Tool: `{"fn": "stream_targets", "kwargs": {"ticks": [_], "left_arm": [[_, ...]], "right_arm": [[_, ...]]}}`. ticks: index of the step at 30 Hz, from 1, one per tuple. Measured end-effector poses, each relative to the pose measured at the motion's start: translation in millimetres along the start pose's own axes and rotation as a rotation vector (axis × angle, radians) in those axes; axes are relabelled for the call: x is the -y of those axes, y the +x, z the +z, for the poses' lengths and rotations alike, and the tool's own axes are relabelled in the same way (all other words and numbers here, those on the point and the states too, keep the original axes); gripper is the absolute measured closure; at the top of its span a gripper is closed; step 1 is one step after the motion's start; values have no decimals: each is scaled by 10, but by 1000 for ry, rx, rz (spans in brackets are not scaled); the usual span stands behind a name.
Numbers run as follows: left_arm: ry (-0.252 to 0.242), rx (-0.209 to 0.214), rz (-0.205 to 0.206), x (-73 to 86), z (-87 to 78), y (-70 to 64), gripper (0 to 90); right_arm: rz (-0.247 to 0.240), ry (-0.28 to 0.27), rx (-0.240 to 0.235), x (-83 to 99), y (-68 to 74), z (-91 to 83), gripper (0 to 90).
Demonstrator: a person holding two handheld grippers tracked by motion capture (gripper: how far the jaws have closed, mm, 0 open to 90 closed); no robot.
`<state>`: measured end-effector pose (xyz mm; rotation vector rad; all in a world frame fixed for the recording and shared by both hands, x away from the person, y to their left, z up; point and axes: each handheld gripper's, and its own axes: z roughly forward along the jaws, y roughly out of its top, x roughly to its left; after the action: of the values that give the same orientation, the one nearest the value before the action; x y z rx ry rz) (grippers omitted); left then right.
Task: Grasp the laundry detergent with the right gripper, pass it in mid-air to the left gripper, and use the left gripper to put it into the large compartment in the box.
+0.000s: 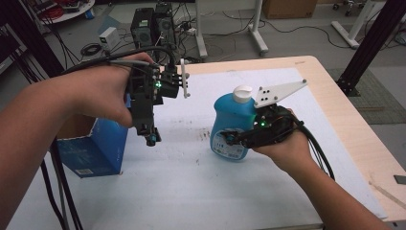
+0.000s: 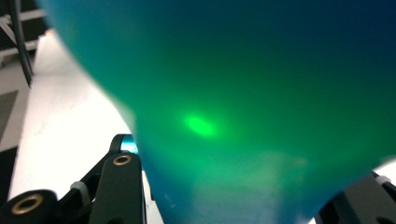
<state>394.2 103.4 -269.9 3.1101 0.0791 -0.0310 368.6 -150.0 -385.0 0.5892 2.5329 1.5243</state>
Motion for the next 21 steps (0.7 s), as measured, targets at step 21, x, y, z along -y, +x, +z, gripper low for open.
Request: {"fn": "stream_targets", "kwargs": {"ticks": [21], "left_arm": [[-57, 5, 44, -280, -471, -113, 17]], "right_arm": [[-160, 83, -179, -601, 283, 157, 484]]}}
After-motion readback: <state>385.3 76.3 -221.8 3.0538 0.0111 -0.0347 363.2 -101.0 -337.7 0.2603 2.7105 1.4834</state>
